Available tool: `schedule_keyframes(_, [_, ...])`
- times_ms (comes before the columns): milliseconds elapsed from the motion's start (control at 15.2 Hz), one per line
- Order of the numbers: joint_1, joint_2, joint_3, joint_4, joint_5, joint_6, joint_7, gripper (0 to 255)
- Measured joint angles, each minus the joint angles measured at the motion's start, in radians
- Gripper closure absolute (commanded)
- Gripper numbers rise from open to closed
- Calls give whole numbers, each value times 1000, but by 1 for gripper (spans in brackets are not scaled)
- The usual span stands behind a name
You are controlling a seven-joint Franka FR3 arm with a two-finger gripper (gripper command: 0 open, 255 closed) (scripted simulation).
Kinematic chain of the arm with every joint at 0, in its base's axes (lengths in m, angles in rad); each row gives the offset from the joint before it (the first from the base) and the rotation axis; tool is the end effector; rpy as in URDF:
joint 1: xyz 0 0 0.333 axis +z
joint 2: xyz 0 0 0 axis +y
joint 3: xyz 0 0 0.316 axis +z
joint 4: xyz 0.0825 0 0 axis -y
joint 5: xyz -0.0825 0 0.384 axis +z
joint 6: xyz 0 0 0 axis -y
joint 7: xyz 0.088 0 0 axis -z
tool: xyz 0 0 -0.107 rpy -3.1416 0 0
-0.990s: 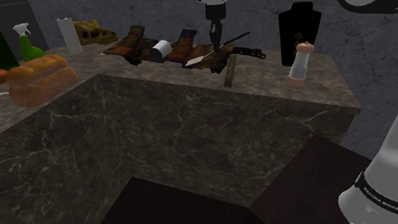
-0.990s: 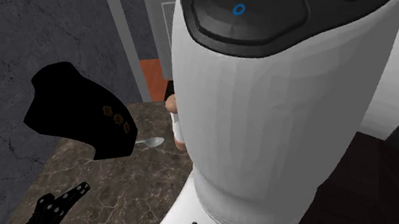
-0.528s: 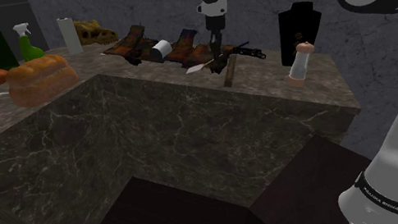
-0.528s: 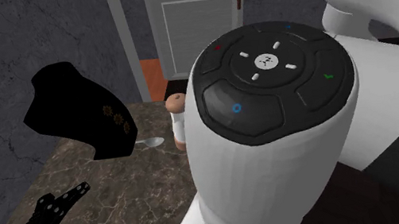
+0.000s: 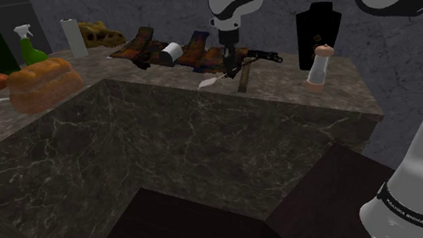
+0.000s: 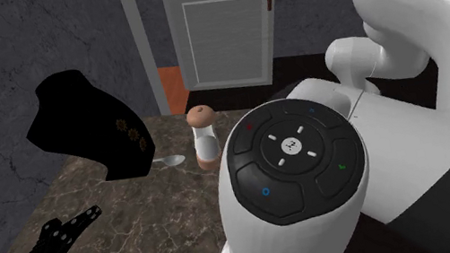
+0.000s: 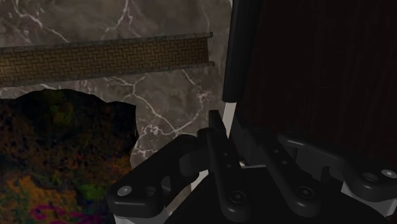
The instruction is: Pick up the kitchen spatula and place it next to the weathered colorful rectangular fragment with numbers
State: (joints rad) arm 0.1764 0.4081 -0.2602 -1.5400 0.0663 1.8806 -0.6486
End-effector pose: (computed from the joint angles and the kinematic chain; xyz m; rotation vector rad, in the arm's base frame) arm 0.6677 -0.0283 0.4203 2.9998 0.8635 -0.1005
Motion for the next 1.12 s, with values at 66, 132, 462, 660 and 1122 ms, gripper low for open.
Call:
schedule_keyframes(66, [1,4,1,-9,1,13,1,255])
schedule_keyframes(132, [0,7,1,-17,2,24,0,255])
schedule_keyframes(462, [0,23,4,-60,7,82,-2,255])
schedule_keyframes(660, [-1,38,6,-79,11,116,-3,255])
schedule_keyframes(1122, [-1,53,9,-97,16,152,-5,255])
